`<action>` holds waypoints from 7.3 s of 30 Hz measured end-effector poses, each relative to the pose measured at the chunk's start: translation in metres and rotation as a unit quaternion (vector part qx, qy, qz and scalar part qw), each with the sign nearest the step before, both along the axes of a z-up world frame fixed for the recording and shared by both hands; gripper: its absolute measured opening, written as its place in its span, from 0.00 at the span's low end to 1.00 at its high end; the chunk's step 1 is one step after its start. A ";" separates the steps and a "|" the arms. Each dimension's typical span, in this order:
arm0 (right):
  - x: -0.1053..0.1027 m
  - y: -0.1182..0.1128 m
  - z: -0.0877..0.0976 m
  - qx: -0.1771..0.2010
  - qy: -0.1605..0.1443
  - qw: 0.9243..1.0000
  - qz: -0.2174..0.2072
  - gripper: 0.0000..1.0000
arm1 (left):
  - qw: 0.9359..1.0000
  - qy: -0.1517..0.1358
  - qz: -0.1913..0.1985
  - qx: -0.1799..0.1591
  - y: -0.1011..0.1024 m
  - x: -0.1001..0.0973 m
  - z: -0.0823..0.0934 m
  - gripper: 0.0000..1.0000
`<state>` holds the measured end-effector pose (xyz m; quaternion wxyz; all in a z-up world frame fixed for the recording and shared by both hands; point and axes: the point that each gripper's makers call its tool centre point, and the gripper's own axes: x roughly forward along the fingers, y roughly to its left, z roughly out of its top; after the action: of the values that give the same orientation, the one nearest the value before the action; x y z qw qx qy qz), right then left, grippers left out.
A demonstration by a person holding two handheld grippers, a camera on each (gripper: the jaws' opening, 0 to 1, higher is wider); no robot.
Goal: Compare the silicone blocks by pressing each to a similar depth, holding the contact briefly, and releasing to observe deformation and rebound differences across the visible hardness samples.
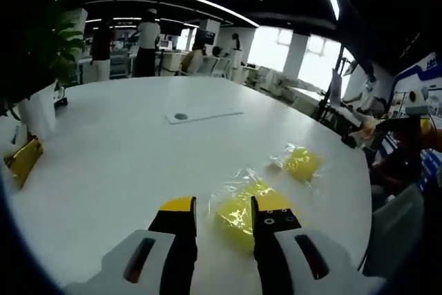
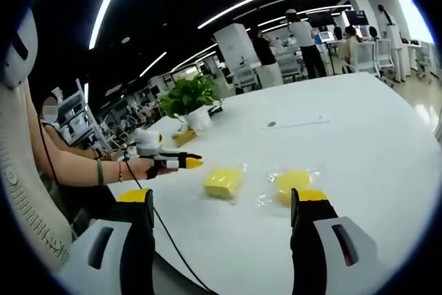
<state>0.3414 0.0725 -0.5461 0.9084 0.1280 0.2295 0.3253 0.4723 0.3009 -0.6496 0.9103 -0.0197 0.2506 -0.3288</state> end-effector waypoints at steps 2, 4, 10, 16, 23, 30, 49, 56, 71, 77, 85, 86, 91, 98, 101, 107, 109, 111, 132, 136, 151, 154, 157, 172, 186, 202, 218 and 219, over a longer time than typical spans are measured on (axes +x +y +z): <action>-0.001 0.000 0.004 0.002 -0.006 1.000 0.005 0.76 | 1.000 -0.007 -0.003 0.003 -0.002 -0.009 0.007 0.33; -0.002 0.001 0.007 0.003 -0.010 1.000 0.010 0.76 | 1.000 -0.011 -0.004 0.002 -0.004 -0.019 0.014 0.33; -0.007 -0.003 0.010 0.000 -0.028 0.999 0.028 0.76 | 0.999 -0.033 0.004 -0.003 -0.008 -0.045 0.036 0.35; -0.003 -0.010 0.024 0.030 -0.053 0.998 0.024 0.76 | 0.999 -0.053 0.010 0.001 -0.015 -0.074 0.057 0.36; -0.005 -0.019 0.028 0.040 -0.070 0.996 0.044 0.82 | 0.996 -0.081 0.028 -0.032 -0.027 -0.102 0.092 0.41; -0.010 -0.023 0.032 0.056 -0.082 0.993 0.062 0.88 | 0.991 -0.103 0.026 -0.080 -0.043 -0.129 0.130 0.59; -0.023 -0.030 0.032 0.081 -0.082 0.991 0.070 0.83 | 0.975 -0.087 0.024 -0.205 -0.059 -0.152 0.166 0.75; -0.021 -0.034 0.032 0.084 -0.084 0.991 0.061 0.83 | 0.977 -0.073 0.017 -0.199 -0.066 -0.151 0.161 0.74; -0.010 -0.051 0.022 0.094 -0.067 0.992 0.045 0.81 | 0.963 0.029 0.050 -0.262 -0.088 -0.118 0.138 0.73; -0.003 -0.056 0.016 0.099 -0.060 0.992 0.041 0.82 | 0.945 0.088 0.066 -0.309 -0.109 -0.107 0.122 0.71; 0.005 -0.060 0.003 0.104 -0.043 0.993 0.045 0.81 | 0.922 0.137 0.095 -0.350 -0.126 -0.086 0.095 0.73; 0.005 -0.060 0.002 0.103 -0.042 0.993 0.046 0.81 | 0.922 0.142 0.095 -0.348 -0.129 -0.084 0.091 0.73; 0.011 -0.063 -0.001 0.115 -0.032 0.992 0.049 0.82 | 0.916 0.161 0.110 -0.352 -0.136 -0.069 0.076 0.74; 0.021 -0.063 -0.010 0.114 -0.018 0.992 0.054 0.81 | 0.910 0.189 0.133 -0.344 -0.145 -0.042 0.048 0.78; 0.026 -0.065 -0.015 0.114 -0.012 0.992 0.055 0.81 | 0.909 0.197 0.136 -0.341 -0.151 -0.032 0.040 0.78; 0.034 -0.068 -0.024 0.117 0.002 0.991 0.057 0.80 | 0.909 0.215 0.137 -0.331 -0.165 -0.015 0.022 0.77; 0.036 -0.069 -0.026 0.117 0.004 0.991 0.058 0.79 | 0.908 0.220 0.138 -0.330 -0.168 -0.010 0.017 0.77; 0.038 -0.071 -0.031 0.121 0.015 0.991 0.061 0.80 | 0.904 0.229 0.144 -0.330 -0.171 -0.002 0.009 0.77; 0.063 -0.082 -0.061 0.123 0.046 0.990 0.041 0.77 | 0.894 0.279 0.151 -0.317 -0.198 0.043 -0.047 0.76; 0.066 -0.083 -0.061 0.126 0.046 0.990 0.038 0.76 | 0.891 0.282 0.153 -0.322 -0.200 0.047 -0.051 0.73; 0.075 -0.092 -0.069 0.128 0.051 0.990 0.028 0.74 | 0.893 0.286 0.170 -0.303 -0.211 0.063 -0.066 0.47; 0.075 -0.092 -0.071 0.128 0.051 0.990 0.029 0.73 | 0.890 0.295 0.182 -0.295 -0.211 0.065 -0.073 0.35; 0.075 -0.093 -0.072 0.129 0.052 0.990 0.029 0.72 | 0.889 0.316 0.193 -0.268 -0.212 0.061 -0.085 0.22; 0.075 -0.098 -0.077 0.126 0.055 0.990 0.026 0.69 | 0.885 0.315 0.175 -0.294 -0.218 0.065 -0.088 0.00; 0.075 -0.093 -0.066 0.121 0.043 0.991 0.033 0.69 | 0.915 0.275 0.130 -0.266 -0.223 0.060 -0.063 0.00; 0.061 -0.087 -0.030 0.112 0.004 0.993 0.043 0.68 | 0.990 0.118 0.004 -0.072 -0.228 0.037 -0.008 0.00; 0.042 -0.090 0.000 0.103 -0.026 0.994 0.037 0.68 | 0.997 0.000 -0.081 -0.005 -0.245 0.025 0.048 0.00; 0.042 -0.090 0.003 0.099 -0.029 0.994 0.038 0.68 | 0.996 -0.008 -0.086 -0.001 -0.244 0.025 0.052 0.00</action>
<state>0.3836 -0.0171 -0.5435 0.8845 0.1990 0.1746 0.3841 0.4972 0.0564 -0.5979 0.8804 0.0032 0.2439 -0.4068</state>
